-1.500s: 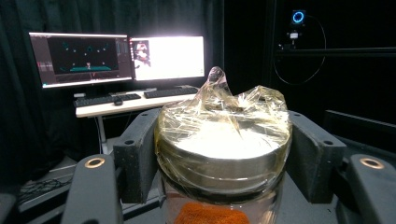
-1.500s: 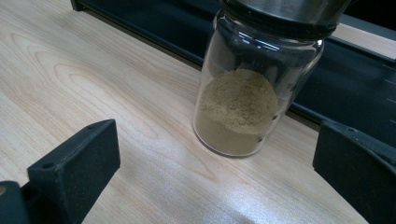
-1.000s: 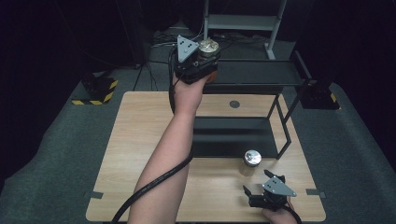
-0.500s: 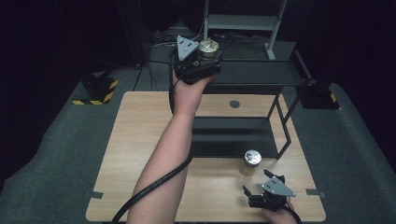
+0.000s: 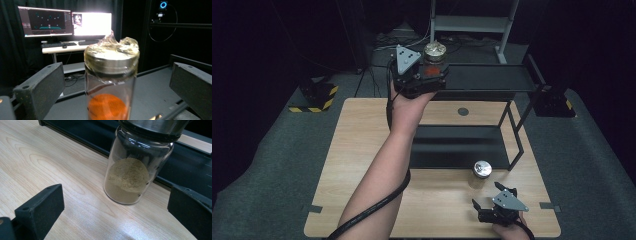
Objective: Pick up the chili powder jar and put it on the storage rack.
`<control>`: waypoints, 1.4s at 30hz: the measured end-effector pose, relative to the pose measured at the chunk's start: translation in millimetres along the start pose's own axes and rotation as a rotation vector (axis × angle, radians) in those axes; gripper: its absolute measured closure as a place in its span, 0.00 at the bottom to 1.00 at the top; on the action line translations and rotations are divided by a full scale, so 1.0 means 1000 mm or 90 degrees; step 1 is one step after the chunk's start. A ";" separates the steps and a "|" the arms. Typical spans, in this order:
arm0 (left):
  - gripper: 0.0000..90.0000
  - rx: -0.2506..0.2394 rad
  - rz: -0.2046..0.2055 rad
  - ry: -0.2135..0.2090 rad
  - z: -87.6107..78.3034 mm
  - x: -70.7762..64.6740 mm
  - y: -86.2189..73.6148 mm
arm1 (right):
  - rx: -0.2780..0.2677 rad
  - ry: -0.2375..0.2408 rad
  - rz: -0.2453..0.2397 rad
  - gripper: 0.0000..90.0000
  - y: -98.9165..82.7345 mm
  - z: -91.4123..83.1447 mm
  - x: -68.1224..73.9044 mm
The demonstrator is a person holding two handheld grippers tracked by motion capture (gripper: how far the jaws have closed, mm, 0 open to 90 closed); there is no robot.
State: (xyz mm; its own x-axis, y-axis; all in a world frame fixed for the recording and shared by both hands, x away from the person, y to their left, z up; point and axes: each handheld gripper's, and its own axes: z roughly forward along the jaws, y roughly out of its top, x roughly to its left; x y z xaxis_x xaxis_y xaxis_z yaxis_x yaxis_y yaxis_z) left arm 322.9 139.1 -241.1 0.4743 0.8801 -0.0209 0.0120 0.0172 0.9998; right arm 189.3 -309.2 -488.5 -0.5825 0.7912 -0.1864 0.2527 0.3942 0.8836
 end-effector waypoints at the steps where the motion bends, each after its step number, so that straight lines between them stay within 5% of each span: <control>1: 0.00 0.001 0.003 0.002 -0.002 -0.001 0.000 | 0.000 0.000 -0.001 0.00 0.000 0.000 0.000; 23: 0.00 0.005 0.038 -0.011 -0.068 -0.009 -0.026 | -0.001 0.000 -0.004 0.00 0.000 0.000 0.001; 42: 0.00 0.021 0.067 -0.005 -0.117 -0.007 -0.078 | 0.001 -0.002 -0.006 0.00 0.000 0.000 0.001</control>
State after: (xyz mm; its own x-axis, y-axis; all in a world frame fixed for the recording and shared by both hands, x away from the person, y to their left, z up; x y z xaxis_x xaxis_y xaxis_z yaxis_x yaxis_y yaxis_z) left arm 215.2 186.9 -318.9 0.4809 0.8728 0.0836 -0.0091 -0.0903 0.9959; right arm 188.6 -308.0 -488.6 -0.5820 0.7892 -0.1961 0.2481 0.4020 0.8814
